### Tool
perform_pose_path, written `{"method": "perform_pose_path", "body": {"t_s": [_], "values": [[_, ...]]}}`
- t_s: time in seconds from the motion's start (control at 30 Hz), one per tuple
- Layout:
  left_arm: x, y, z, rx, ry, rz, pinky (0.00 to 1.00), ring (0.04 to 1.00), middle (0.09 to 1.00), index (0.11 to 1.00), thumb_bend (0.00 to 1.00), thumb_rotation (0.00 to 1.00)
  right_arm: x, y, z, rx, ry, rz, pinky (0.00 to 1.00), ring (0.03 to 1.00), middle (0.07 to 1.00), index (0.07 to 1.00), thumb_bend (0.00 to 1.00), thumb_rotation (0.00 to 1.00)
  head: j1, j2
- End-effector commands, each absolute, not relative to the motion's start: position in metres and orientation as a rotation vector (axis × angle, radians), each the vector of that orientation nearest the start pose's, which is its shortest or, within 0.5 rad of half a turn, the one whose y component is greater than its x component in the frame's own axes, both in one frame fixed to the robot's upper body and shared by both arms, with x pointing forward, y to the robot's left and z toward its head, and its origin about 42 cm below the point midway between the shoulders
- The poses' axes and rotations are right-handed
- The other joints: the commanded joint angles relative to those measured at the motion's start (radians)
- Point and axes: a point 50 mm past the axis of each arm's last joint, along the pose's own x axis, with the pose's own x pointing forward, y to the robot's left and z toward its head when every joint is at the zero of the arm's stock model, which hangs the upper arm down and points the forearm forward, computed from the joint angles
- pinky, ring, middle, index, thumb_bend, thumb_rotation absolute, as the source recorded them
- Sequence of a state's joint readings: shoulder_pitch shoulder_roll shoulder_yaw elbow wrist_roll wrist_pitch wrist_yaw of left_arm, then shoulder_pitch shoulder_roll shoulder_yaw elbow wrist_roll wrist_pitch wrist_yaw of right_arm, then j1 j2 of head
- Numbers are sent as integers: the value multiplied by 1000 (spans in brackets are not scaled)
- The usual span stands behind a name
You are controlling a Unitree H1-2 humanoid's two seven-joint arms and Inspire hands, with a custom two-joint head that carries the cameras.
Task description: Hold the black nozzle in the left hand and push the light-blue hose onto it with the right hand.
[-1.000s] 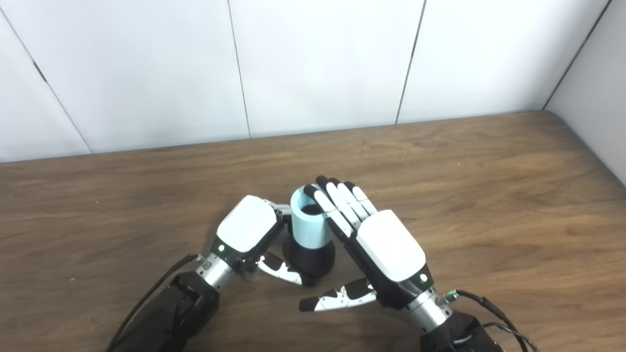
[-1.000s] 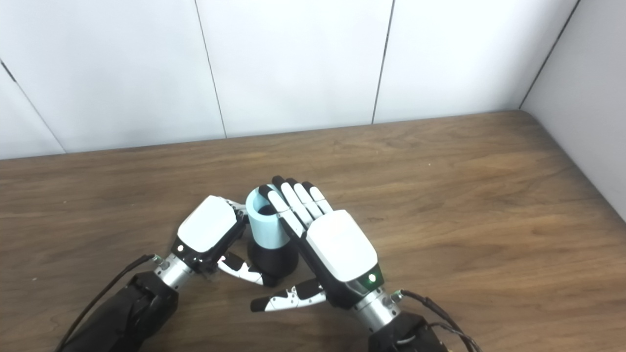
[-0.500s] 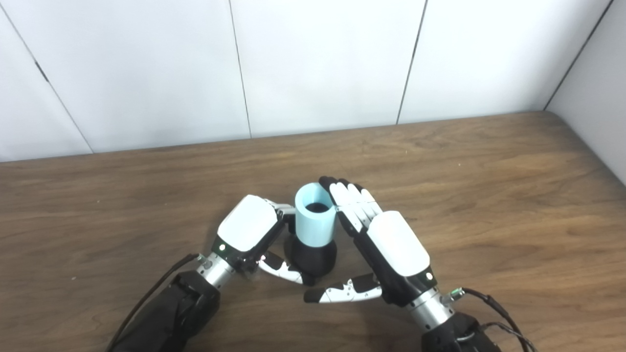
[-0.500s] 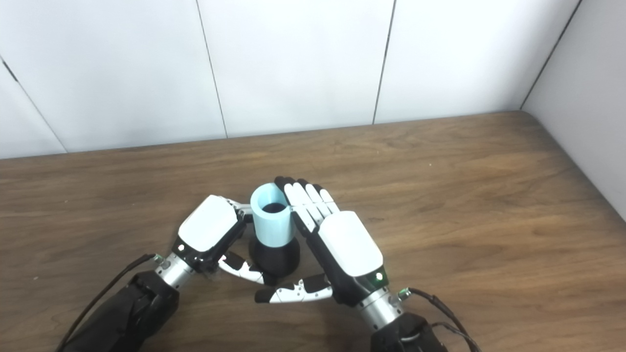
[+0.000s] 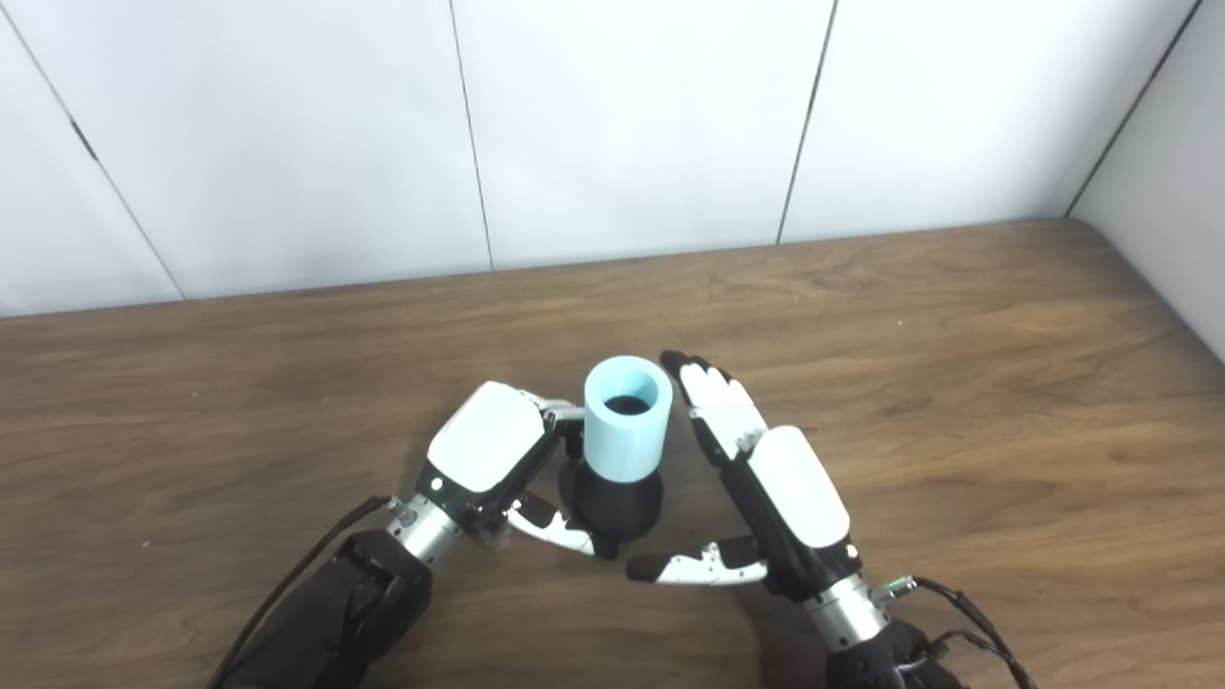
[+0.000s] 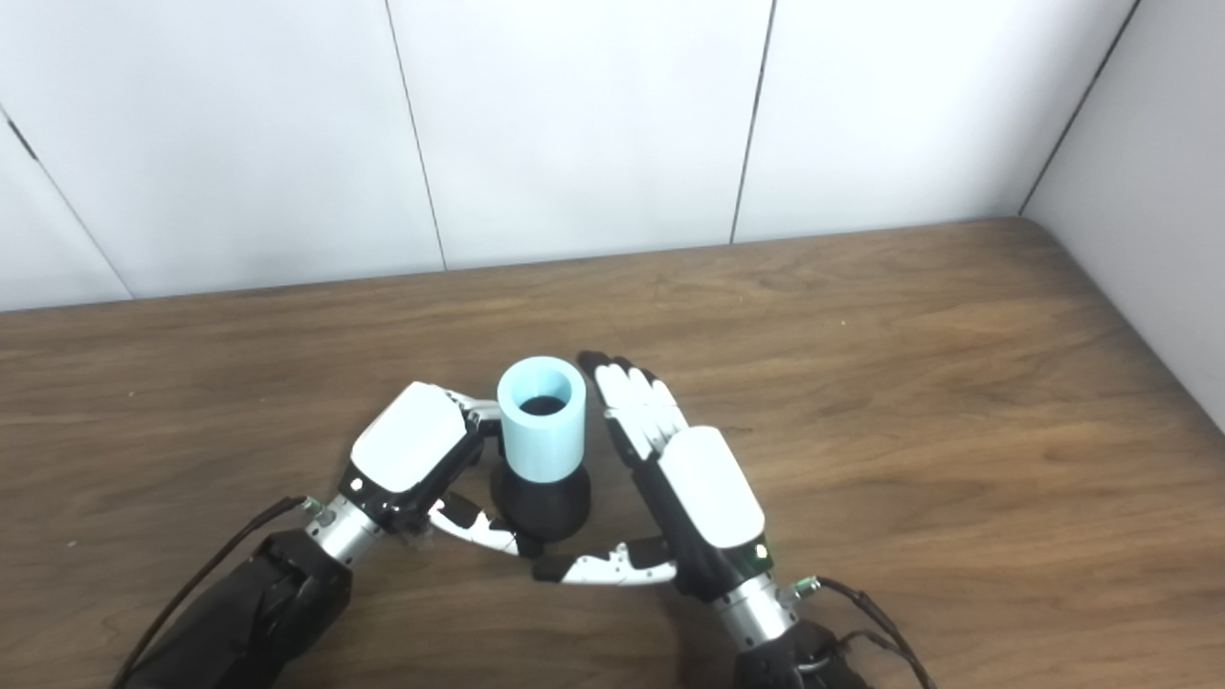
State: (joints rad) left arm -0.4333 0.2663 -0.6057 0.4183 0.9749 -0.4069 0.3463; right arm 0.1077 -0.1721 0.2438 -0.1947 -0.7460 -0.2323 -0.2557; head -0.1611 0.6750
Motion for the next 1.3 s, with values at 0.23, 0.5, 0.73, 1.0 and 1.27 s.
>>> {"method": "perform_pose_path", "body": {"t_s": [0.23,0.5,0.73,1.0,1.27], "values": [[268,130,-12,1133,-395,-765,183,237,472,482,523,0,246,-198,142,-362,-571,-2,915,1000,1000,1000,959,863,-1,-2],[271,130,-12,1091,-380,-723,169,218,460,481,523,0,252,-204,133,-286,-526,-12,936,1000,1000,1000,926,857,5,-9],[280,142,-3,1060,-196,-723,361,438,461,520,521,0,258,-201,131,-208,-437,-20,940,1000,1000,1000,833,816,20,-32],[285,178,35,989,54,-731,859,882,899,955,999,311,273,-200,123,-221,-377,-28,928,1000,1000,1000,832,836,49,-66],[296,212,63,851,93,-658,1000,1000,1000,1000,1000,473,285,-201,118,-250,-324,-11,963,1000,1000,1000,860,868,55,-109]]}}
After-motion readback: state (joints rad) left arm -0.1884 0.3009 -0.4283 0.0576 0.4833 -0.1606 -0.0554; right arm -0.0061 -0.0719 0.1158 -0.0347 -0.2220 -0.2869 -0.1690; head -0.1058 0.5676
